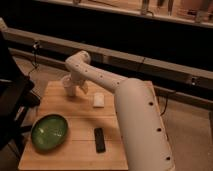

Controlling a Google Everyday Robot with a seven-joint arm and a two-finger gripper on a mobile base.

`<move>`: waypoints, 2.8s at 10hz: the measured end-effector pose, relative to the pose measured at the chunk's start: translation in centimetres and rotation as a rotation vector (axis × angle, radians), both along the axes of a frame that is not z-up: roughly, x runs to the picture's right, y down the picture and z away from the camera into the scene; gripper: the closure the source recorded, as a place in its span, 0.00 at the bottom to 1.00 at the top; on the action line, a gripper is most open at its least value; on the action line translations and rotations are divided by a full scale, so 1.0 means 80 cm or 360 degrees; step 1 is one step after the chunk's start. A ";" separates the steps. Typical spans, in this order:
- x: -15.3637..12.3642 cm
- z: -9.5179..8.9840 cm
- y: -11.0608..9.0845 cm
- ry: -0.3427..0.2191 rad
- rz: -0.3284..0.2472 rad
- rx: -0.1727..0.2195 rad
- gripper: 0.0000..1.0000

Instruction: Pick up the ceramic cup

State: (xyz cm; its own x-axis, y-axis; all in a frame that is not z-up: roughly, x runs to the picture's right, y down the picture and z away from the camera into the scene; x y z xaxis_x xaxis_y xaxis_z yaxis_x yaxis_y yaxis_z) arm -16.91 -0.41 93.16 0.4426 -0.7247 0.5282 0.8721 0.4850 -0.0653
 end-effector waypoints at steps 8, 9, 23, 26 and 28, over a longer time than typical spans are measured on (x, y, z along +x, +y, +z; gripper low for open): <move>0.002 0.009 -0.003 -0.0001 -0.0008 0.0025 0.66; 0.001 0.011 -0.002 -0.0003 -0.0011 0.0024 0.71; 0.008 -0.057 -0.063 -0.0020 -0.0083 0.0134 0.97; 0.010 -0.063 -0.073 -0.0021 -0.0081 0.0157 0.97; 0.012 -0.070 -0.081 -0.0020 -0.0082 0.0167 0.97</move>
State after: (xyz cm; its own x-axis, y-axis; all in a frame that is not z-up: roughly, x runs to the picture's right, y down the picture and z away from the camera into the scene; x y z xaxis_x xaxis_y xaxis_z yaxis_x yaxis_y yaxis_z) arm -15.91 -6.88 87.54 0.3970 -0.7980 0.4534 0.8965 0.4431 -0.0053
